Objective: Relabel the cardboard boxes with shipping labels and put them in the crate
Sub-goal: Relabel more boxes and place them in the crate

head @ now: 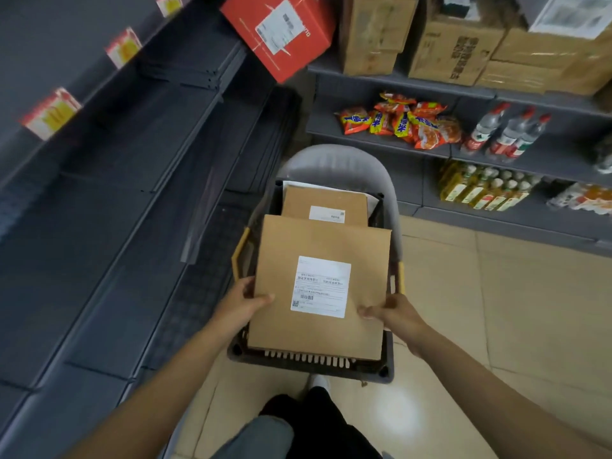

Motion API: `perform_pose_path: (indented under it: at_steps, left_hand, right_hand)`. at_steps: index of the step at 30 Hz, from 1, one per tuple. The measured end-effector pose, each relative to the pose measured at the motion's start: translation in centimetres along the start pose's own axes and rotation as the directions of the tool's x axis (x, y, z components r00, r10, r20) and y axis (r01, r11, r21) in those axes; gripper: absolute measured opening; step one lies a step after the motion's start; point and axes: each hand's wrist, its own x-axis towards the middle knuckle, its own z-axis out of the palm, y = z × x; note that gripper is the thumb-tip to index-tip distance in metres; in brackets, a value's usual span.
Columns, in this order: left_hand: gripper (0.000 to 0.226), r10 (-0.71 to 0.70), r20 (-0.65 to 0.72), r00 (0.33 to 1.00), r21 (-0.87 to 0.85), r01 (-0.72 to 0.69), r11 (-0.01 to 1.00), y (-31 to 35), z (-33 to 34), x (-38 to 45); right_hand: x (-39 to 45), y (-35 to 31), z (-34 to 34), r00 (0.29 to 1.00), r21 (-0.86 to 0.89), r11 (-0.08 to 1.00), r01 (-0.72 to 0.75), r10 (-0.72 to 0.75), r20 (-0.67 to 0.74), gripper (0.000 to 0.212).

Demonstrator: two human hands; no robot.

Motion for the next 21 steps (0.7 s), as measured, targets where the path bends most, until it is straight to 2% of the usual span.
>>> perform_pose_path:
  at_steps: [5,9,13,14,15,19,21]
  left_hand:
    - [0.054,-0.014,0.016,1.000,0.192,0.011,0.981,-0.9,0.2,4.5]
    - [0.060,-0.053,0.138,0.989,0.185,0.027,0.982,-2.1,-0.1,7.2]
    - [0.102,-0.107,0.270,0.957,0.087,0.087,0.992,-2.8,-1.2,8.7]
    - [0.106,-0.118,0.309,0.944,0.073,0.100,0.992,-2.9,-1.4,8.9]
    - [0.103,-0.130,0.342,0.931,0.060,0.117,0.991,-2.9,-1.6,9.1]
    - [0.065,-0.163,0.381,0.910,0.100,0.135,0.986,-2.7,-2.0,9.5]
    - [0.063,-0.179,0.408,0.895,0.114,0.145,0.983,-2.4,-1.9,9.5]
  right_hand:
    - [2.7,-0.7,1.1,0.995,-0.126,0.990,-0.056,0.044,-0.092,0.073]
    - [4.2,-0.4,2.4,0.985,-0.181,0.982,-0.058,0.026,-0.173,0.068]
    - [5.6,0.3,3.8,0.972,-0.225,0.974,-0.032,-0.022,-0.233,0.064]
    - [5.8,0.6,4.0,0.970,-0.234,0.972,-0.029,-0.029,-0.241,0.064]
    - [6.1,0.8,4.2,0.967,-0.240,0.970,-0.030,-0.033,-0.253,0.063]
    - [6.9,1.9,4.7,0.955,-0.310,0.950,-0.039,-0.056,-0.291,0.055]
    - [7.4,2.8,5.1,0.948,-0.321,0.946,-0.043,-0.063,-0.313,0.050]
